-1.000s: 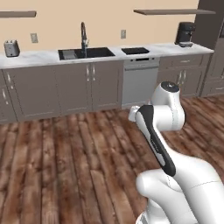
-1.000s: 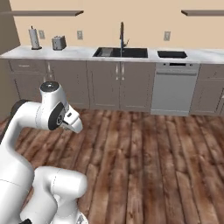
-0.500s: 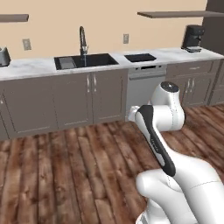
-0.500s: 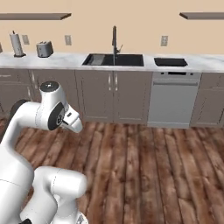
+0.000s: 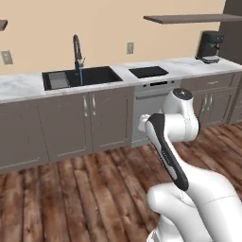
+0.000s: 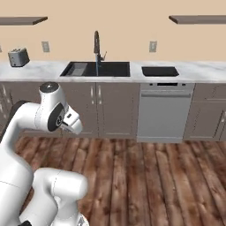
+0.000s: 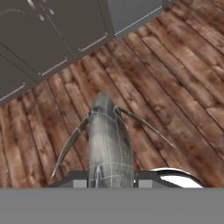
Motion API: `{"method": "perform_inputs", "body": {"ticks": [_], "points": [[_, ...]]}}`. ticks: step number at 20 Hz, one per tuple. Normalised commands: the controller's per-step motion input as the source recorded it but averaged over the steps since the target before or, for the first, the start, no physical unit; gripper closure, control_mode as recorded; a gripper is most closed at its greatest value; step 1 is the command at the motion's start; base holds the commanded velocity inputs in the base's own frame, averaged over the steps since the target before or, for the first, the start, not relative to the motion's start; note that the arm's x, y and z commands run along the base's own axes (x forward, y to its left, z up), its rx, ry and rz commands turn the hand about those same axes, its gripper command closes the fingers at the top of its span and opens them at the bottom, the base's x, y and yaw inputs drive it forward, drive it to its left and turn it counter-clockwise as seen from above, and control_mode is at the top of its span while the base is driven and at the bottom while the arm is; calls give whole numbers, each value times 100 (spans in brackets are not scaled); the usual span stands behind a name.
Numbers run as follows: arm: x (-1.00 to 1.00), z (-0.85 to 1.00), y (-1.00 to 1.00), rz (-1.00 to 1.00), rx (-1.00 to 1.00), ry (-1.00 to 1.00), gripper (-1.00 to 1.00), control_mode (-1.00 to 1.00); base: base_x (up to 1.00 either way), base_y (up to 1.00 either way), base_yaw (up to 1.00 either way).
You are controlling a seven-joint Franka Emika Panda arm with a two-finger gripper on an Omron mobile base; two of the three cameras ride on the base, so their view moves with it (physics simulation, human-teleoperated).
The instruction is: Take the fish out of the fridge, briefly rinse it in the sink, and place it on the tray next to the sink.
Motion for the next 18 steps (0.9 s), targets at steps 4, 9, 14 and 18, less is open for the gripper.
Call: {"method": "perform_inputs", "body": {"ticks": [4,9,14,18], "points": [[0,0,0,0,0,0,100,100,100,-48,-11],[0,0,0,0,0,0,100,100,100,-40,-7],[0,0,0,0,0,0,100,100,100,-11,2],[0,0,0,0,0,0,100,100,100,-4,5]]}}
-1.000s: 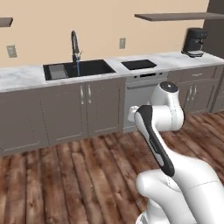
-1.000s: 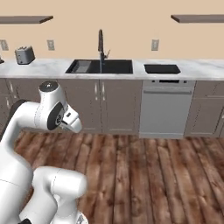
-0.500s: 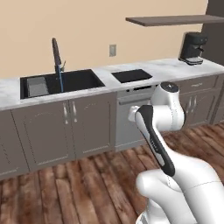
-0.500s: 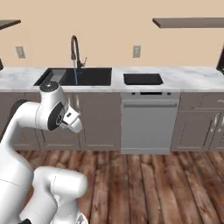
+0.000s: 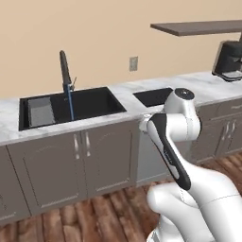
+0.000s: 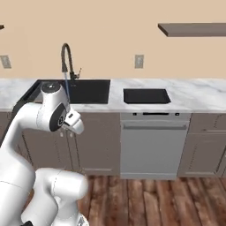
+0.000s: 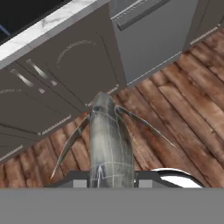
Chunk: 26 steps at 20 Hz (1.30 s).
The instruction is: Take the fish out of the fridge, briefly rinse it in the sink, and place it on the tray next to the sink.
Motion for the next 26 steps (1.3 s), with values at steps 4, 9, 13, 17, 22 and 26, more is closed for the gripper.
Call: {"method": "perform_inputs", "body": {"ticks": [4,9,13,17,22,26], "points": [[0,0,0,0,0,0,100,100,100,-8,6],[0,0,0,0,0,0,100,100,100,-21,4],[0,0,0,0,0,0,100,100,100,-21,2],[0,0,0,0,0,0,100,100,83,-16,1],[0,0,0,0,0,0,100,100,64,-4,3],[0,0,0,0,0,0,100,100,14,0,12]]}}
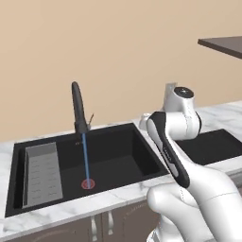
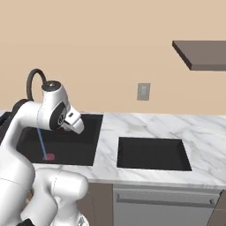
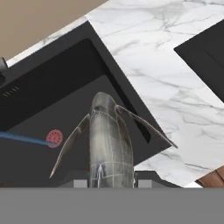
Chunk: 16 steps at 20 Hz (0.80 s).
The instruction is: Take the fish out of the fridge, briefly rinse it in the sink, and place it on the tray next to the sink.
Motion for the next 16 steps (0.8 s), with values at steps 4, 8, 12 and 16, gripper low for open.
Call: {"method": "perform_inputs", "body": {"ticks": [4,8,12,16], "points": [[2,-9,-17,15,9,14,100,-100,0,0,5],[44,-3,-2,29,21,43,100,-100,0,0,0],[60,0,1,27,19,45,100,-100,0,0,0],[41,-14,3,14,5,21,100,-100,0,0,0]]}}
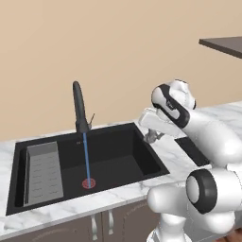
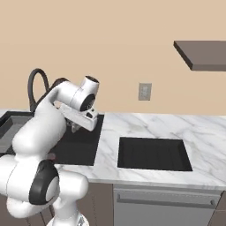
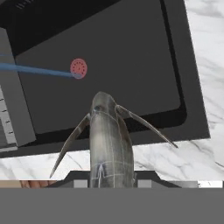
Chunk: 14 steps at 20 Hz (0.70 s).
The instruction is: Take the fish out of the fridge, briefly rinse it in the sink, and place it on the tray next to the sink.
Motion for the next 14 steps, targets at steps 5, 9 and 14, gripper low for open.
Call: {"method": "perform_inputs", "body": {"ticks": [5,9,14], "points": [[28,-36,25,11,4,13,100,-100,0,0,0],[36,-48,39,22,10,17,100,-100,0,0,0],[46,-21,48,22,14,13,100,-100,0,0,0]]}}
